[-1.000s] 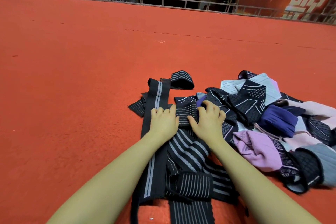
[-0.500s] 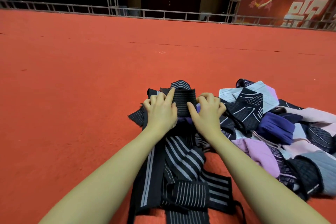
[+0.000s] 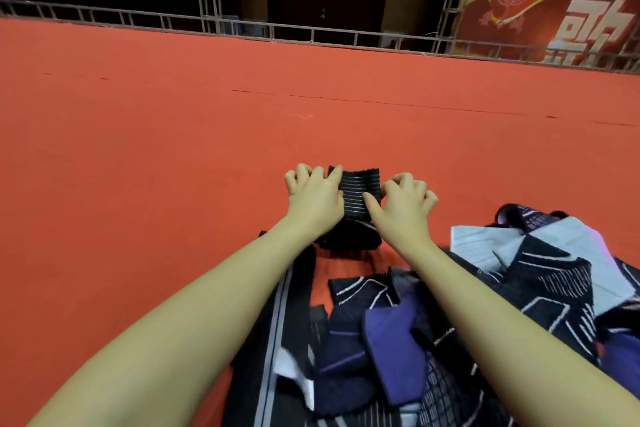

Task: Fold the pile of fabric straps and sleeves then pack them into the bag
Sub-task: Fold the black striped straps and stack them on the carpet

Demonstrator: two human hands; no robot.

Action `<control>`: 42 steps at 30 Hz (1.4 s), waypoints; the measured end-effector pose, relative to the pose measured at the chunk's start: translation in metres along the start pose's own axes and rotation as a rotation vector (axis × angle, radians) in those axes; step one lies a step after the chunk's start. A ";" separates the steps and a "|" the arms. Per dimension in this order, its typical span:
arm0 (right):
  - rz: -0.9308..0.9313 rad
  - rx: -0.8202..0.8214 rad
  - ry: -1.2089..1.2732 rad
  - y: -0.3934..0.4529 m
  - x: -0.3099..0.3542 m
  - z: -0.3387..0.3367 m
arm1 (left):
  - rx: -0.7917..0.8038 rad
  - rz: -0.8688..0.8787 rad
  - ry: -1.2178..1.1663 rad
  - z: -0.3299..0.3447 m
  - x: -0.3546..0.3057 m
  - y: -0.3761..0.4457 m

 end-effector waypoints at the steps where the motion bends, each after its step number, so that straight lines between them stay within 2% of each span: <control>1: 0.012 0.030 -0.021 0.006 -0.005 0.012 | 0.010 0.007 0.014 0.010 0.000 0.008; 5: 0.029 0.197 -0.189 0.006 -0.016 0.061 | 0.159 -0.002 0.087 0.059 0.007 0.017; 8: 0.040 0.201 -0.196 -0.012 -0.021 0.079 | 0.336 0.018 0.098 0.099 0.013 0.004; 10: -0.018 0.209 -0.156 -0.019 -0.019 0.087 | 0.420 0.052 0.067 0.113 0.013 -0.003; 12: -0.115 0.315 -0.192 -0.022 -0.016 0.099 | 0.475 0.045 0.058 0.118 0.016 -0.005; 15: -0.035 0.563 -0.198 -0.030 -0.027 0.115 | 0.537 0.019 0.080 0.117 0.021 -0.003; 17: -0.010 0.632 -0.222 -0.032 -0.029 0.116 | 0.556 0.018 0.109 0.113 0.022 -0.004; 20: 0.014 0.644 -0.210 -0.030 -0.024 0.103 | 0.502 0.016 0.078 0.093 0.022 -0.008; 23: -0.052 0.462 -0.126 -0.023 0.000 0.065 | 0.334 0.066 0.053 0.053 0.021 -0.016; 26: -0.138 0.324 -0.025 -0.026 0.031 0.025 | 0.268 0.125 0.089 0.019 0.019 -0.040; 30: -0.091 0.331 0.136 -0.054 0.058 -0.002 | 0.252 0.128 0.079 -0.008 0.026 -0.085; 34: -0.132 0.437 0.149 -0.105 0.079 -0.003 | 0.290 0.087 0.066 -0.017 0.037 -0.132; 37: -0.120 0.490 0.122 -0.135 0.084 0.003 | 0.322 -0.014 0.036 -0.016 0.056 -0.156; 42: 0.045 0.500 0.242 -0.140 0.087 0.009 | 0.277 -0.095 -0.015 -0.020 0.075 -0.162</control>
Point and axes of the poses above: each hand's wrist, its own y-axis towards the middle knuckle, its own z-axis out of the palm, x = y × z, the point moved 9 cm from there along y, towards the middle knuckle, and after that the axes turned 4 degrees about -x, right-handed, at the moved point
